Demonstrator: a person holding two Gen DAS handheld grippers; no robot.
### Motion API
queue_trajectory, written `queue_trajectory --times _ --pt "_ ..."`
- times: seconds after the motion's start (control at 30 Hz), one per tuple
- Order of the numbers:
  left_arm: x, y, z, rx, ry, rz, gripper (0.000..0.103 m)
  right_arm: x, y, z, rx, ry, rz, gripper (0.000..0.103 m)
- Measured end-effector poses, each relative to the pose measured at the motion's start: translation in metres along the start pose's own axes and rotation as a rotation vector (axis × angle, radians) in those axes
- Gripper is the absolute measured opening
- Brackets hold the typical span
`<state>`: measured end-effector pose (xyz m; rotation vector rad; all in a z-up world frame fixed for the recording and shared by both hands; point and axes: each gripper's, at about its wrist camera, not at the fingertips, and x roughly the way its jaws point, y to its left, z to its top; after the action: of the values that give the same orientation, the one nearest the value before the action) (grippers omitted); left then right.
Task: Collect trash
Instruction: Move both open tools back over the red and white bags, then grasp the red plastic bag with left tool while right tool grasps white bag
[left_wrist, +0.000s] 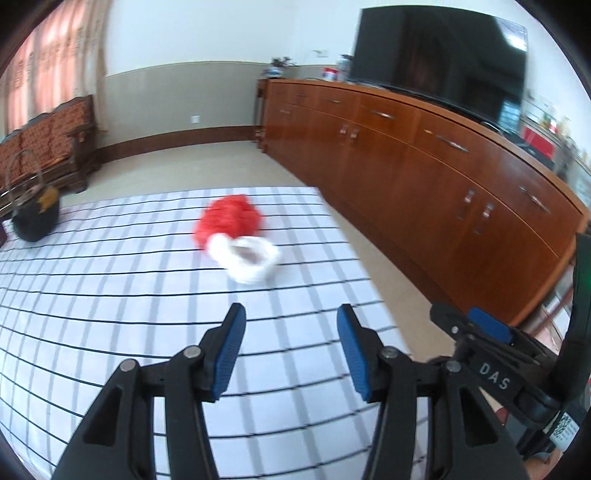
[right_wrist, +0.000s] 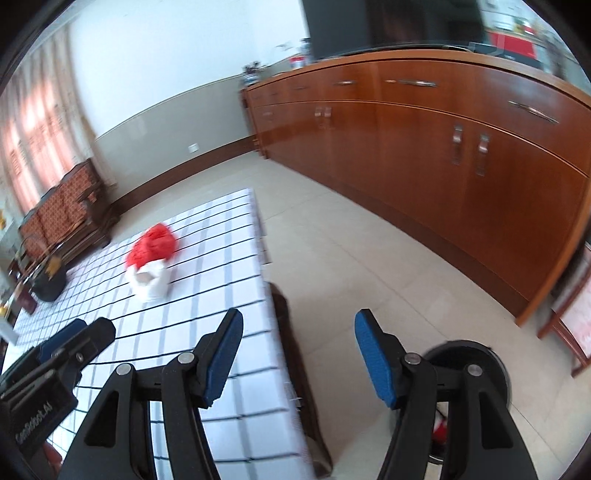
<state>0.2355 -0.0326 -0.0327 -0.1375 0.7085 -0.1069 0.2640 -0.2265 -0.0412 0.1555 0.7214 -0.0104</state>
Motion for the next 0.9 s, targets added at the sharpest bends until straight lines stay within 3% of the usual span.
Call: queue_trajectory --times 0.47,0.9 --pt "0.046 0.076 0.025 -0.089 -0.002 0.068 0.053 0.076 0.093 0.023 -0.086 0.07 0.104 0.065" --pt "0.076 0.1 0.043 -0.124 0.002 0.093 0.053 0.146 0.147 0.041 -0.161 0.123 0.159 0.065"
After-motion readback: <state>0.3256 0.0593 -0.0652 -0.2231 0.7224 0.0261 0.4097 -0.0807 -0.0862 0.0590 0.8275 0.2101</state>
